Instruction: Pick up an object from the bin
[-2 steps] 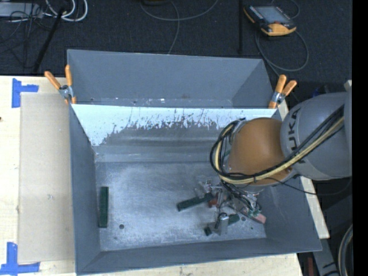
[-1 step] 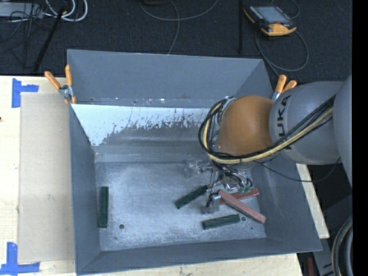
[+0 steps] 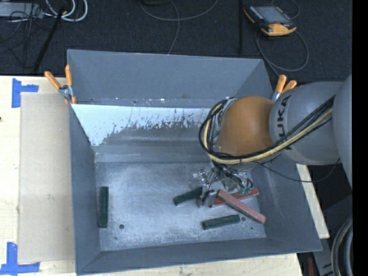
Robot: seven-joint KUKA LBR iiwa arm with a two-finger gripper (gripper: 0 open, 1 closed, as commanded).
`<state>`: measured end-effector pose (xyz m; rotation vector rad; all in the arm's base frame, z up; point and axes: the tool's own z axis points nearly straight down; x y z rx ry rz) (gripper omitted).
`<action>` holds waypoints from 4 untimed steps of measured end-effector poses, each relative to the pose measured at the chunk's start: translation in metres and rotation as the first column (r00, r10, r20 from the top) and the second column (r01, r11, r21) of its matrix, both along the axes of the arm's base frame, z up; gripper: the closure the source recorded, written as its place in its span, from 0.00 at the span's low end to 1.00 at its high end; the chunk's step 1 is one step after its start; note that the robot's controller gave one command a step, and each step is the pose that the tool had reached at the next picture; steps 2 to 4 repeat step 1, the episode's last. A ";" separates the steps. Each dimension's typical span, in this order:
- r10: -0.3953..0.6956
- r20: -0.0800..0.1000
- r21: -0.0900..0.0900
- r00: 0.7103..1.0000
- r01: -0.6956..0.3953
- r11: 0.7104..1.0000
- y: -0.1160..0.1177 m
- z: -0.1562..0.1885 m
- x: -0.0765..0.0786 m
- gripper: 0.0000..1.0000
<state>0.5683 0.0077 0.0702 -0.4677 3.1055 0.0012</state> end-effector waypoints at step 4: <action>0.013 0.007 0.000 1.000 -0.013 1.000 0.014 0.159 -0.012 1.00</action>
Offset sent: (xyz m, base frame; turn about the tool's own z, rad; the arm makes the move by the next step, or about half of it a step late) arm -0.0142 0.0139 0.1543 -0.0204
